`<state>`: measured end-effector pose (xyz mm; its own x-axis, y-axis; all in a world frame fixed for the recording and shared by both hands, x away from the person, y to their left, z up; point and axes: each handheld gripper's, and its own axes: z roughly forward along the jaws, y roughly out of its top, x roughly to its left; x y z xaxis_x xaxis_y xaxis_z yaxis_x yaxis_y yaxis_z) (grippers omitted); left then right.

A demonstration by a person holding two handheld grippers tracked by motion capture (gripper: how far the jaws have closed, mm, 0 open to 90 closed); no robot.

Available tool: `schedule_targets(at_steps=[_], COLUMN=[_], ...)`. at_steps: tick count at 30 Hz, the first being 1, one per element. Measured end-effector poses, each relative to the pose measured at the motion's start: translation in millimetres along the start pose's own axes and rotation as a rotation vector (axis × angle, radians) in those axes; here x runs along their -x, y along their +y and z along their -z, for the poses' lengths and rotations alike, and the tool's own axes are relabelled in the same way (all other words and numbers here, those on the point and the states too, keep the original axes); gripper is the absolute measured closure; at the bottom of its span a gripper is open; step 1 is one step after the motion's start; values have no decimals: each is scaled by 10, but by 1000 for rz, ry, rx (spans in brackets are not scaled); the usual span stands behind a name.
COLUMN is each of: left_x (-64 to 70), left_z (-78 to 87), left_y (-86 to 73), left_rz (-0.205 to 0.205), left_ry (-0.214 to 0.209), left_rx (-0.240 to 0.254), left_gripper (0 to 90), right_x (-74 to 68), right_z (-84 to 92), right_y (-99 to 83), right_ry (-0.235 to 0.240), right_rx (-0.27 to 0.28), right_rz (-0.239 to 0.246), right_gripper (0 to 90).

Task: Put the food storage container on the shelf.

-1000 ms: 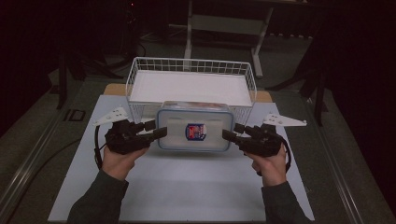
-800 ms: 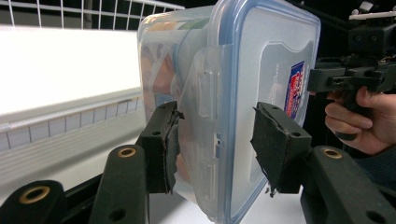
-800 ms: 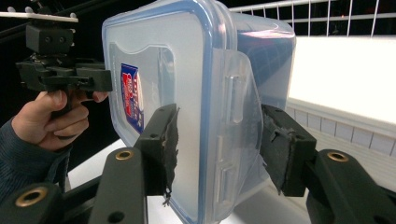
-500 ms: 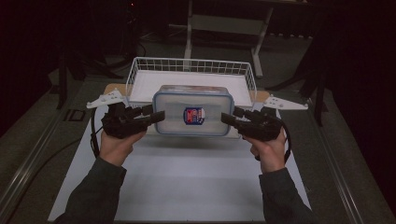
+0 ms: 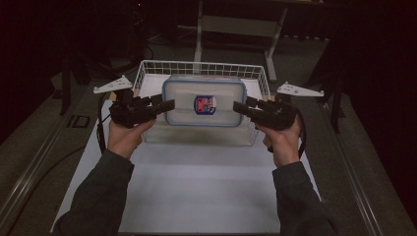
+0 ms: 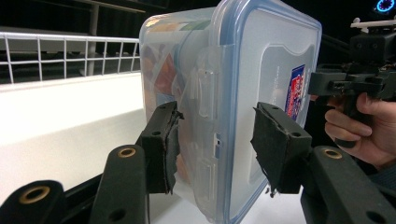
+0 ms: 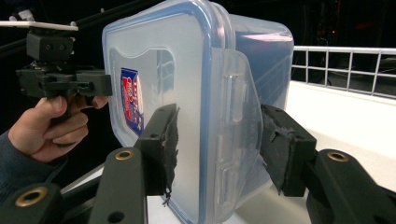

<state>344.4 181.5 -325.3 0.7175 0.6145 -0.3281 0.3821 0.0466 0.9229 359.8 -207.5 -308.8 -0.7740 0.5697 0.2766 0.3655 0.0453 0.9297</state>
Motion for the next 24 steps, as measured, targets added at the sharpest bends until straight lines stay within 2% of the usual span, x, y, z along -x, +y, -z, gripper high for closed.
schedule_targets(at_steps=[6,10,12,15,19,21,24], left_x=[-175,-263,-287,-345,-441,-484,-518], left_z=[-125,-188,-205,-250,-320,-339,-357], left_y=[86,140,154,150,104,88,101], left_rz=[38,53,64,88,117,134,172], left_ry=[11,15,16,22,28,23,26], left_rx=[4,-1,11,16,-5,15,30], left_gripper=[513,513,513,513,512,512,511], right_x=[154,227,265,327,398,440,481], right_z=[-133,-202,-231,-281,-348,-387,-428], right_y=[70,108,124,133,118,97,91], right_ry=[-12,-20,-22,-23,-37,-42,-36], right_rx=[4,-3,-7,-13,-35,-48,-39], right_rz=[-37,-54,-65,-89,-114,-127,-159], right_gripper=[487,486,485,484,483,482,482])
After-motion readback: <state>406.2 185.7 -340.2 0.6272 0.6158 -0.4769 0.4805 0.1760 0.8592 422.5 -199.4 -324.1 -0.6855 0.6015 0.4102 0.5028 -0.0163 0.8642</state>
